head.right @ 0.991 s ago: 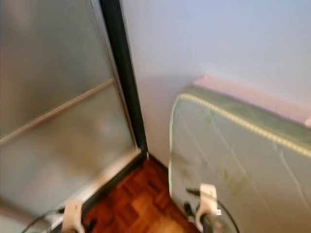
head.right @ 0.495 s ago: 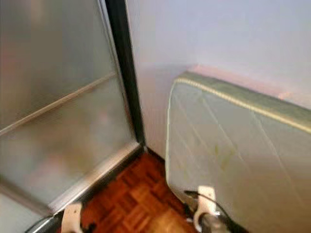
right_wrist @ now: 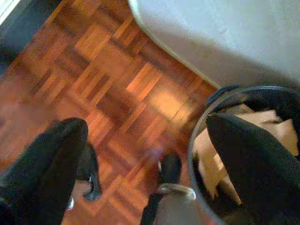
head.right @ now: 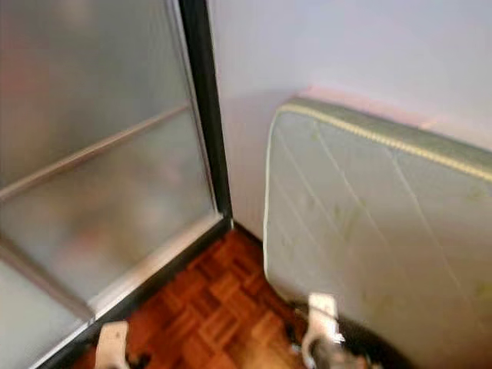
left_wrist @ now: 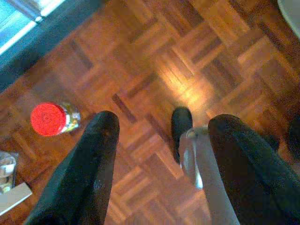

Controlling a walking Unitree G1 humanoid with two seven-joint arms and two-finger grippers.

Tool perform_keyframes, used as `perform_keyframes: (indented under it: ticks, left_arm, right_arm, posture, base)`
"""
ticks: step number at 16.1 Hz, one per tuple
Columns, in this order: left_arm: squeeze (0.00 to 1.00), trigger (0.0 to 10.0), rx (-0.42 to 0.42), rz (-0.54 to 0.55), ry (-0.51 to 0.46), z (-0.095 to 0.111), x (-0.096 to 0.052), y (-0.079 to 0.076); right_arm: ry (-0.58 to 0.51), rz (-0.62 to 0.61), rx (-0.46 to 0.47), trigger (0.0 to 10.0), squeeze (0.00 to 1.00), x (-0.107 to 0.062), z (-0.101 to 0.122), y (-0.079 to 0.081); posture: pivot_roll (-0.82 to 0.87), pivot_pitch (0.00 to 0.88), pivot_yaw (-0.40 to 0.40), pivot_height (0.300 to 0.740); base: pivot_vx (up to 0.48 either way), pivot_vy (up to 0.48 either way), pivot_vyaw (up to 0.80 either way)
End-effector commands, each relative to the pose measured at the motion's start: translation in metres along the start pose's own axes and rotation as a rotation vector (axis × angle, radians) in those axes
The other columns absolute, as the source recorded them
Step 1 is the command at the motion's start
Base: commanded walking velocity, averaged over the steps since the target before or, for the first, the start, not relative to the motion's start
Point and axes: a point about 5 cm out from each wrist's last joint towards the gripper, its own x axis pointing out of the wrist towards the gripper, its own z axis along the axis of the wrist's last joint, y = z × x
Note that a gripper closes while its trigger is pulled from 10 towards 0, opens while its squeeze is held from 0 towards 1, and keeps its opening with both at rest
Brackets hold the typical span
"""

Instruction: Clean up the room

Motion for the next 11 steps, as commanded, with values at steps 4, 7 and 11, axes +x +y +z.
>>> perform_keyframes:
  ticks: [4,7,11]
  left_arm:
    - [0.0,10.0,-0.002,0.014,0.017,-0.0043,-0.0009,0.0039]
    - [0.0,10.0,-0.003,0.013,0.017,-0.0043,-0.0009,0.0038]
    - [0.0,10.0,-0.01,0.015,0.022,-0.0049,-0.0009,0.004]
  right_arm:
    - [-0.022,-0.002,0.008,10.0,0.0,0.0005,0.009,-0.0003]
    - [-0.023,-0.003,0.01,10.0,0.0,0.0005,0.009,-0.0002]
    - [-0.027,-0.005,0.02,10.0,0.0,0.0005,0.0091,-0.0001]
  posture:
    - [0.02,0.0,0.058,0.735]
    - [0.02,0.0,0.058,0.735]
    - [0.02,0.0,0.057,0.735]
  base:
    - [0.0,0.0,0.0]
    - [0.0,0.0,0.0]
    - [0.0,0.0,0.0]
